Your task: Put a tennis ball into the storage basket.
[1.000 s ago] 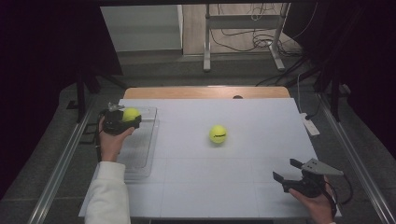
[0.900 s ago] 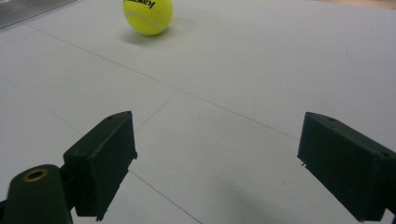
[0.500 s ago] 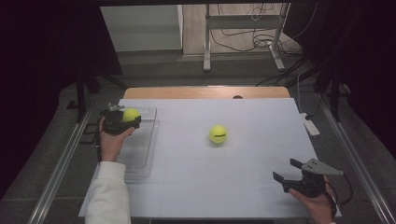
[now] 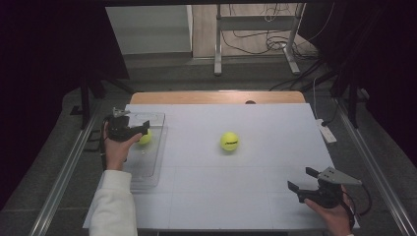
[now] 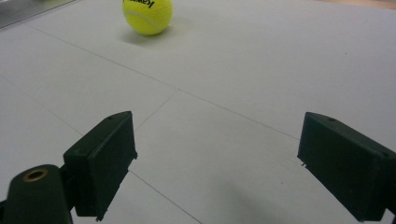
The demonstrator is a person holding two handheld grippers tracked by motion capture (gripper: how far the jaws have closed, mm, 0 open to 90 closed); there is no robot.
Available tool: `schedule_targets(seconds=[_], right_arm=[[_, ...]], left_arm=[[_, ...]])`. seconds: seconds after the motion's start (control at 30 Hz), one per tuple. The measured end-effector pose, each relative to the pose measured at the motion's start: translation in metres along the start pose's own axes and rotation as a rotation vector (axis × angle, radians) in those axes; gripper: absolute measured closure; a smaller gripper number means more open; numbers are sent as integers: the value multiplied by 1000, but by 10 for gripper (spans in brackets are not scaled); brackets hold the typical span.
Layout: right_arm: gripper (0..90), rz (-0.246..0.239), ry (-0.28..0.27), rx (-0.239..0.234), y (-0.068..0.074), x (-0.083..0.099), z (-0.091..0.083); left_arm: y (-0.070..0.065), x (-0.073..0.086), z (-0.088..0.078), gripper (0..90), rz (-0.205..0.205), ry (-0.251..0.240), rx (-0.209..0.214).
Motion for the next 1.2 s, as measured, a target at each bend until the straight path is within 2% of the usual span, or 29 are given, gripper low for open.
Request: schedule_targets(seconds=[0.4, 0.43, 0.67, 0.83, 0.87, 0.97, 1.2], right_arm=[[114, 7, -2, 1, -1, 0, 1], [114, 8, -2, 2, -1, 0, 1], [114, 6, -2, -2, -2, -1, 3], [114, 15, -6, -6, -2, -2, 3], [114, 15, -7, -8, -2, -2, 3], [114, 17, -9, -9, -2, -3, 3], [114, 9, -4, -6, 0, -3, 4]], left_arm=[[-12, -7, -8, 147, -20, -42, 90], [-17, -8, -10, 147, -17, -48, 116], [-29, -11, -14, 148, -2, -63, 171], [-35, -15, -20, 148, -24, -92, 224], [-35, -15, -20, 151, -24, -92, 224], [-40, -19, -26, 154, -35, -114, 274], [-48, -21, -30, 153, -28, -117, 315]])
Point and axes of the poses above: each handheld gripper's, and its own axes: z roughly forward along the jaws, x roughly out of its underside, y roughly to its left, the point moved 8 cm from there along z, roughly forward along the jaws, and after that the axes turned 3 degrees about -y, right-handed, at the moved point
